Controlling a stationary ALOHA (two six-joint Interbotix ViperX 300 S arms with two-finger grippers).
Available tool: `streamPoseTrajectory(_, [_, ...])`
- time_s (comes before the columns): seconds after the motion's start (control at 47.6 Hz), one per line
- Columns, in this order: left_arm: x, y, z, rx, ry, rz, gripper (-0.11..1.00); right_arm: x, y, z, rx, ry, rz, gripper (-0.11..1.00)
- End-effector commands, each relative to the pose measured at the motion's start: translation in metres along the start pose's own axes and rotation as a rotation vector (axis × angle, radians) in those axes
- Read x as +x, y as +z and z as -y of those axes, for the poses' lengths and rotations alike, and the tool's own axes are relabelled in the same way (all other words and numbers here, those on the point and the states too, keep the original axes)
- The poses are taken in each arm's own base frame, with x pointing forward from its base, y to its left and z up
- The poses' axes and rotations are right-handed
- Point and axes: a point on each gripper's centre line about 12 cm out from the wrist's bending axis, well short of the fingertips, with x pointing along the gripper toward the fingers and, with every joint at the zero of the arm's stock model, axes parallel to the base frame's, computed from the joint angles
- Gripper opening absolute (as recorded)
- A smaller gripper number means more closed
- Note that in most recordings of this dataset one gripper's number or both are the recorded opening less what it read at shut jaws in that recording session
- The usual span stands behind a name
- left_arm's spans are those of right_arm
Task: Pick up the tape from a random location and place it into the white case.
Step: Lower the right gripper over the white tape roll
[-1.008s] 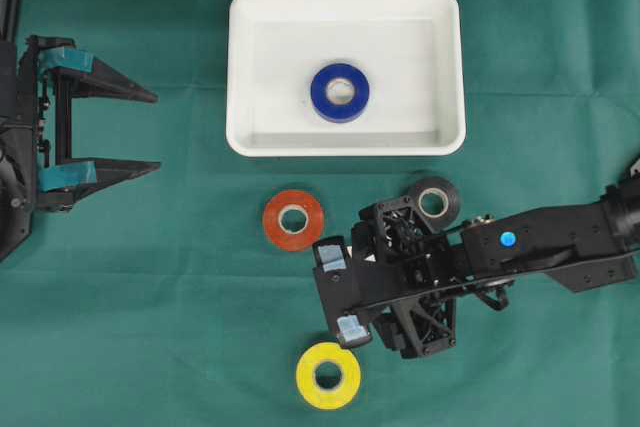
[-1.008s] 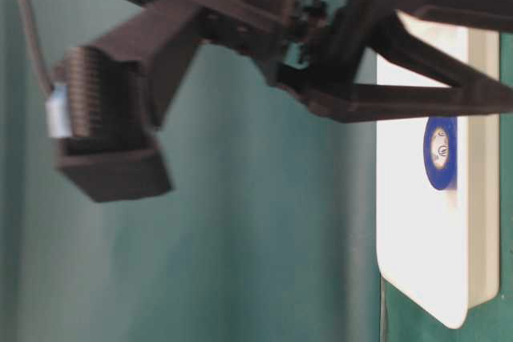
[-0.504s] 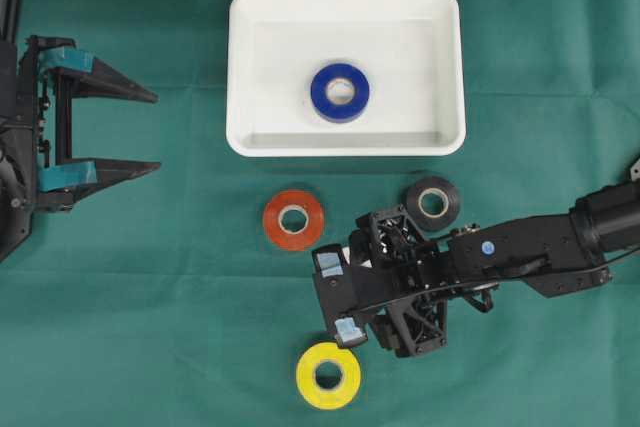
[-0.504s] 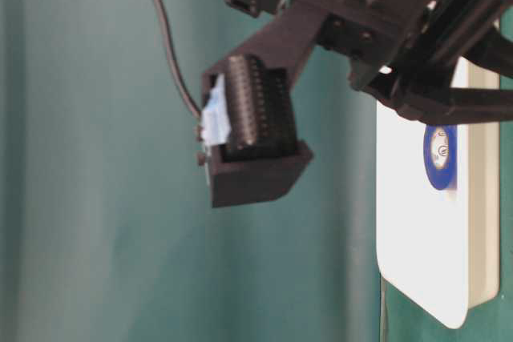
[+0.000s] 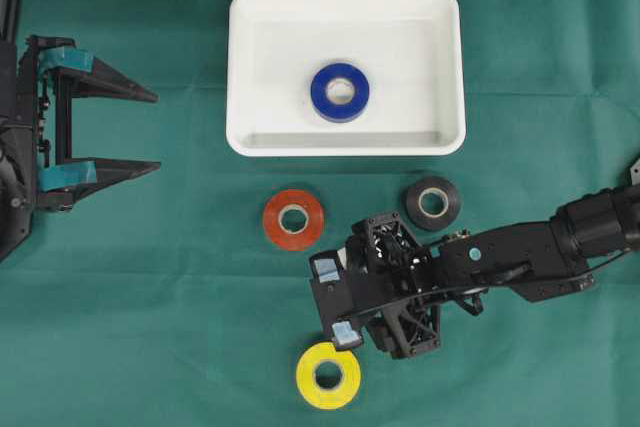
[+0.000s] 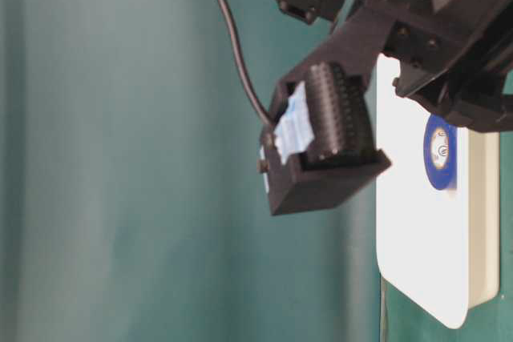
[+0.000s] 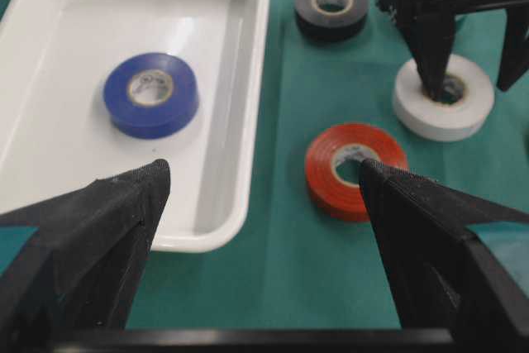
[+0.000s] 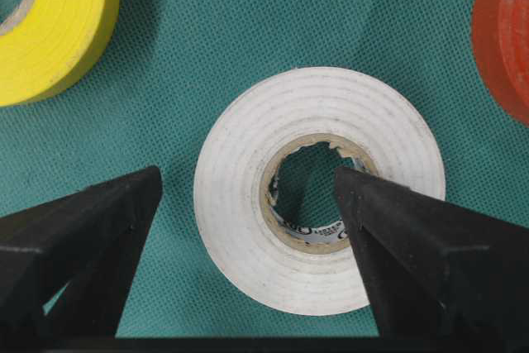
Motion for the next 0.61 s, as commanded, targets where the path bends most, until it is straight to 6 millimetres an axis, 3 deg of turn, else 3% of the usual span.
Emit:
streamPoseTrajectory(0.0, [-0.0002, 0.0072, 0.0004, -0.002, -0.002, 0.023, 0.94, -0.0045, 0.0044, -0.0005, 0.002, 0.002, 0.018, 0.92])
streamPoseTrajectory(0.357, [-0.0002, 0.0072, 0.0000, -0.002, -0.001, 0.023, 0.94, -0.0039, 0.0026, 0.0025, 0.041, -0.003, 0.011, 0.87])
streamPoseTrajectory(0.588, [-0.0003, 0.0078, 0.0000, -0.002, -0.001, 0.025, 0.94, -0.0035, 0.0014, 0.0070, 0.045, -0.012, 0.005, 0.39])
